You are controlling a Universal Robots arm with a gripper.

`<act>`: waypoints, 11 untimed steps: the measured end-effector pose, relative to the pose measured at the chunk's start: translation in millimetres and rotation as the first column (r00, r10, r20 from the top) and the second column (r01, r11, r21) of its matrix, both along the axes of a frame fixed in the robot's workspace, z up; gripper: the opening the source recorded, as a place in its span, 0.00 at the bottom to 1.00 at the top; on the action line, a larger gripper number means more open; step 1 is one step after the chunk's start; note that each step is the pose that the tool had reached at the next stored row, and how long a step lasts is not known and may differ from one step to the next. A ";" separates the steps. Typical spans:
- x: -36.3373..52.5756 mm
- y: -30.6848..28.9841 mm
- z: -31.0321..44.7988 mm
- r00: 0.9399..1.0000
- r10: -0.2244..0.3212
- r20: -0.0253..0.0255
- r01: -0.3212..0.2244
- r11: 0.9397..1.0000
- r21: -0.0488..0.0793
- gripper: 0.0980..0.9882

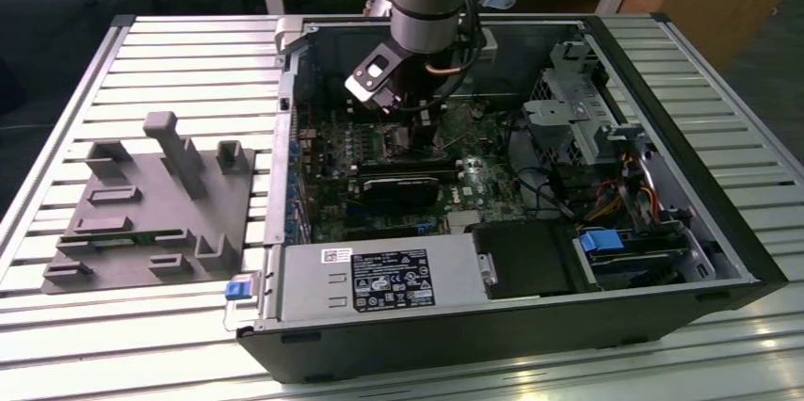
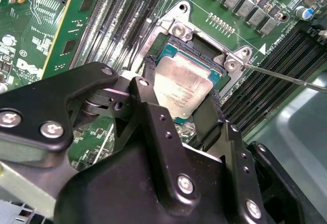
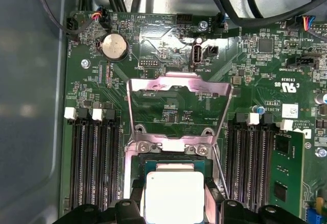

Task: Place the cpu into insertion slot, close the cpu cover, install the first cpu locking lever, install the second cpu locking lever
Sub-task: 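Place the cpu into insertion slot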

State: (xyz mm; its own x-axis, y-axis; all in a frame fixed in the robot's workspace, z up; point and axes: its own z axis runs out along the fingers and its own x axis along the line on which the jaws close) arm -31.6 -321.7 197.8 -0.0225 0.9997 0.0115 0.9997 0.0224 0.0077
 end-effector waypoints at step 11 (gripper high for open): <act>-0.3 3.0 -4.5 1.000 0.000 0.000 0.000 1.000 0.000 0.50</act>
State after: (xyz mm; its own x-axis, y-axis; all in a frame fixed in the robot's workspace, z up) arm -31.9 -318.8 193.3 -0.0227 0.9997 0.0113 0.9997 0.0226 0.0074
